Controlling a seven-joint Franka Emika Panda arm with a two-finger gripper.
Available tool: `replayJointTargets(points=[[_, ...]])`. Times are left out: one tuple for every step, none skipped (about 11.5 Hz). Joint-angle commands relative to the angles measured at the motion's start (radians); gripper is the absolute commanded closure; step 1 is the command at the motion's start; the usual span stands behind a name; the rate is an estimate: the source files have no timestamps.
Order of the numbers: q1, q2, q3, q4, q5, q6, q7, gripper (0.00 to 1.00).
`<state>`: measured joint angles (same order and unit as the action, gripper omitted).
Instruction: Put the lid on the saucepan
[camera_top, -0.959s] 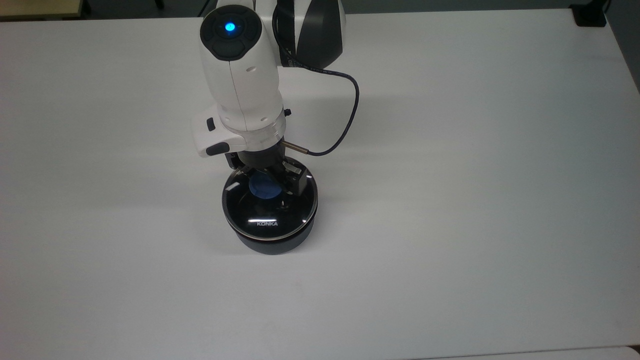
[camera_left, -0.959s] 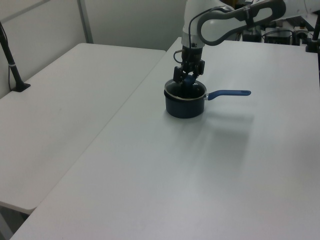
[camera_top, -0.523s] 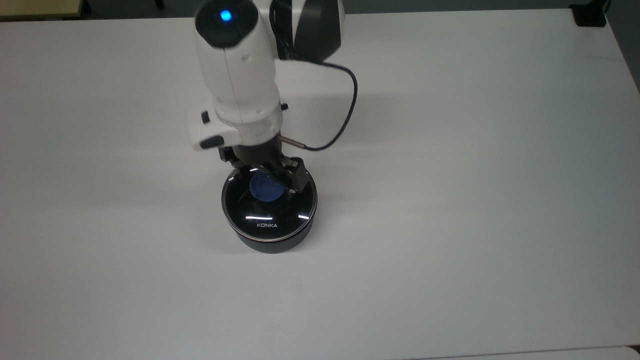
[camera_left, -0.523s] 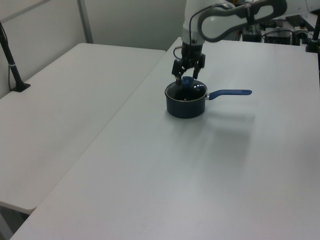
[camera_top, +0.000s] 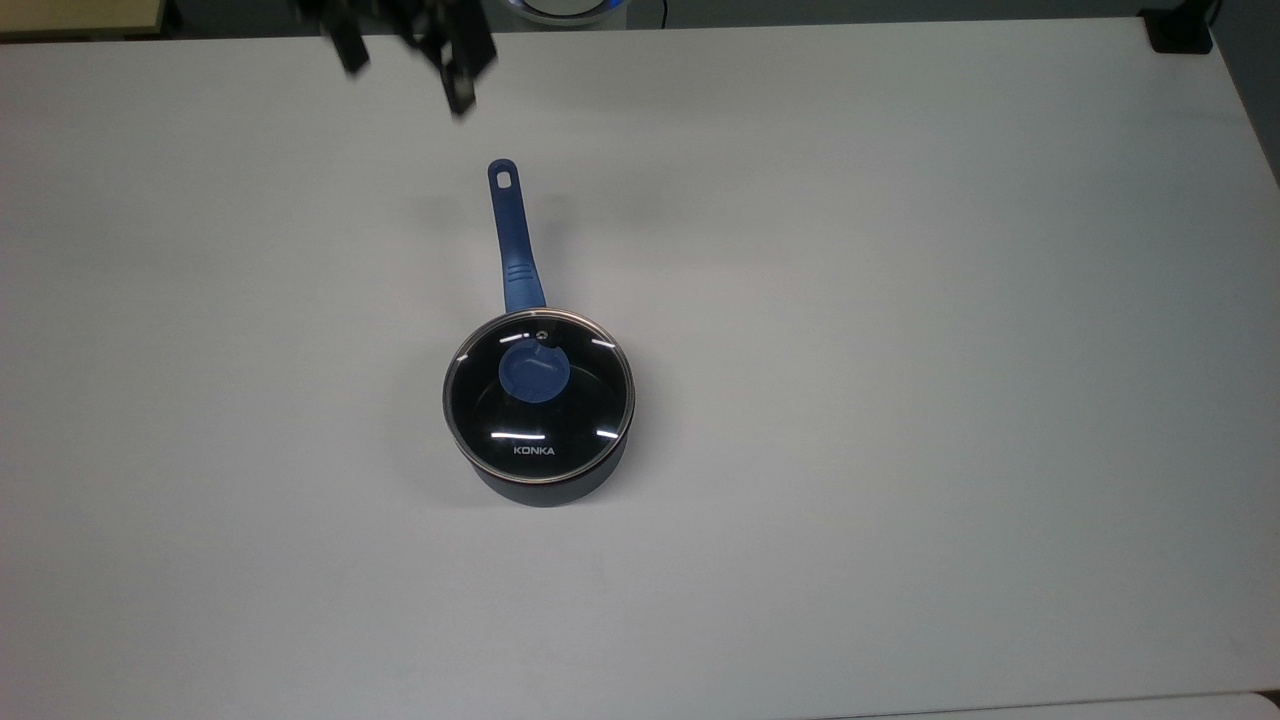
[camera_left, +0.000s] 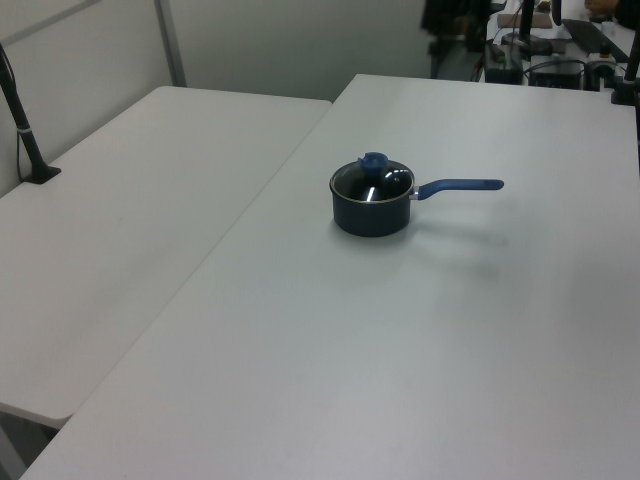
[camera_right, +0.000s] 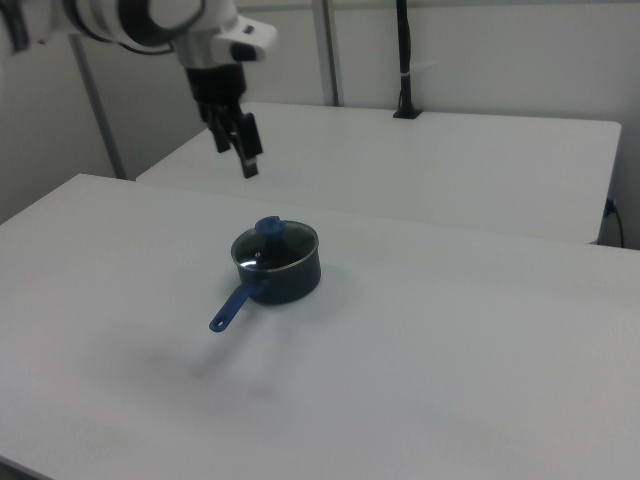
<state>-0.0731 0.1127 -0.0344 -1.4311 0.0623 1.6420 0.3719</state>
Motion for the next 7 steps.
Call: replayJointTargets(points=[[0.047, -0.180, -0.045, -0.175, -0.012, -0.019, -0.079, 0.00], [0.080, -0.182, -0.074, -0.183, -0.031, -0.019, -0.127, 0.00], [0.085, -0.173, -0.076, -0.180, -0.065, -0.018, -0.192, 0.00], [0.087, -0.162, -0.076, -0.177, -0.099, -0.011, -0.236, 0.00], [0.087, -0.145, -0.076, -0.169, -0.142, -0.007, -0.304, 0.00], [0.087, -0.143, -0.076, -0.169, -0.153, -0.005, -0.348, 0.00], [0.082, -0.143, -0.076, -0.169, -0.156, -0.002, -0.355, 0.00]])
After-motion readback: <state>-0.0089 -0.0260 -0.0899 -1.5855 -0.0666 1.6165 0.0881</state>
